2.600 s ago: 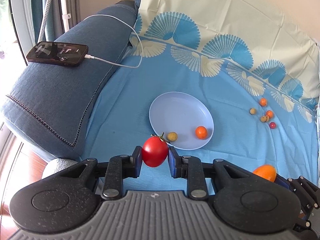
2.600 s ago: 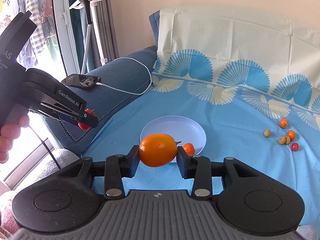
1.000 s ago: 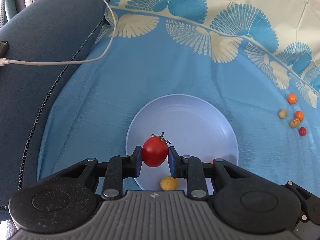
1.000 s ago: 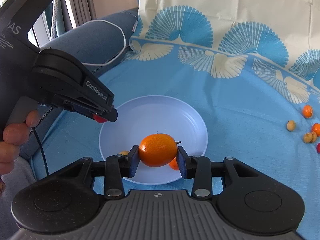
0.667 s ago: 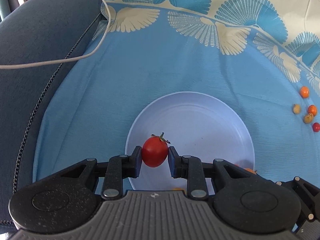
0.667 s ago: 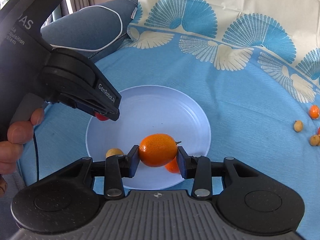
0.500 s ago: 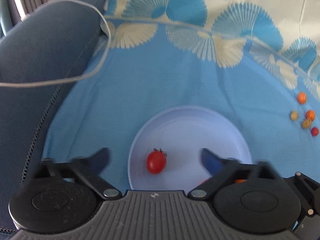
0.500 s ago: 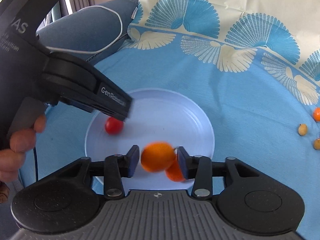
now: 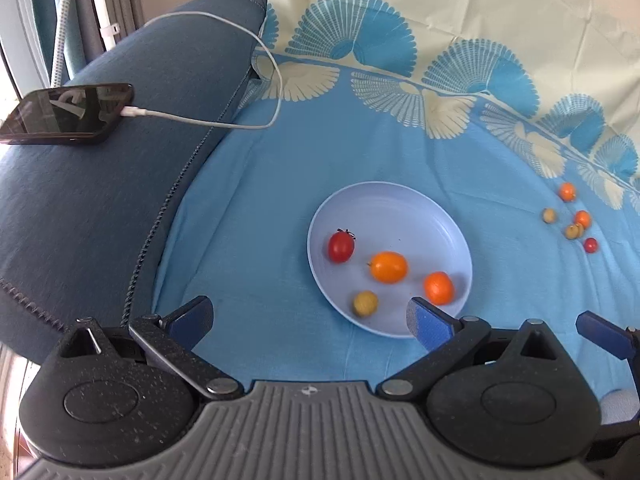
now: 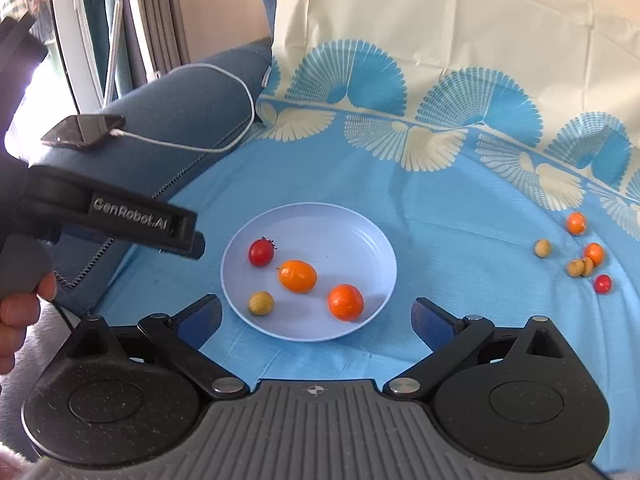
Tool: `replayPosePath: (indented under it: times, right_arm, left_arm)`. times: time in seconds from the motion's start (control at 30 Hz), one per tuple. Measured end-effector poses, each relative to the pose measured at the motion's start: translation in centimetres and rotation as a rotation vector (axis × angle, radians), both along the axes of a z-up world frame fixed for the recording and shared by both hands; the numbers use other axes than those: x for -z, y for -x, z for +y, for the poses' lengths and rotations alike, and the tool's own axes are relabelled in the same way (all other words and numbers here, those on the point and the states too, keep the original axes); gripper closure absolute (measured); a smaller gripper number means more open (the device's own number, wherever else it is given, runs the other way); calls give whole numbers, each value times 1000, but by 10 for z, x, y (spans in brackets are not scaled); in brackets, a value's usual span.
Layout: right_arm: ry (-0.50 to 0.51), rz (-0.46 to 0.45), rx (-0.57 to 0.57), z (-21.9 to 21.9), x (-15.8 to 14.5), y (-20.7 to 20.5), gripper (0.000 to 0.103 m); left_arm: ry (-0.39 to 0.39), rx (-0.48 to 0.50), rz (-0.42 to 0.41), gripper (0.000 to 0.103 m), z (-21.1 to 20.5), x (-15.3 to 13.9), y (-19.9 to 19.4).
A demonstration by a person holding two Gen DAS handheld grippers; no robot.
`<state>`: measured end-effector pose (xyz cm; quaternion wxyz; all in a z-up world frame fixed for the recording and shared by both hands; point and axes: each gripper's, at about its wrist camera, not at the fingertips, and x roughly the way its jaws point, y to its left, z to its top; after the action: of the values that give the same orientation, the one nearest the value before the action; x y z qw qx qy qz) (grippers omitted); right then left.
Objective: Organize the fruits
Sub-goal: 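Lift both tools back from the plate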
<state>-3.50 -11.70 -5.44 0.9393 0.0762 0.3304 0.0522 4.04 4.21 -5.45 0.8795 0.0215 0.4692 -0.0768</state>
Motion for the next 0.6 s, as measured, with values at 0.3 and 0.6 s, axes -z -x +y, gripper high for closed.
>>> replayPosePath:
  times: [0.3, 0.6]
  right_arm:
    - [9, -79, 89, 4, -25, 58, 1]
    - [42, -135, 112, 6, -36, 98, 1]
  left_arm:
    - [30, -23, -67, 0, 12, -30, 56]
    - [36, -34, -110, 0, 14, -47, 85]
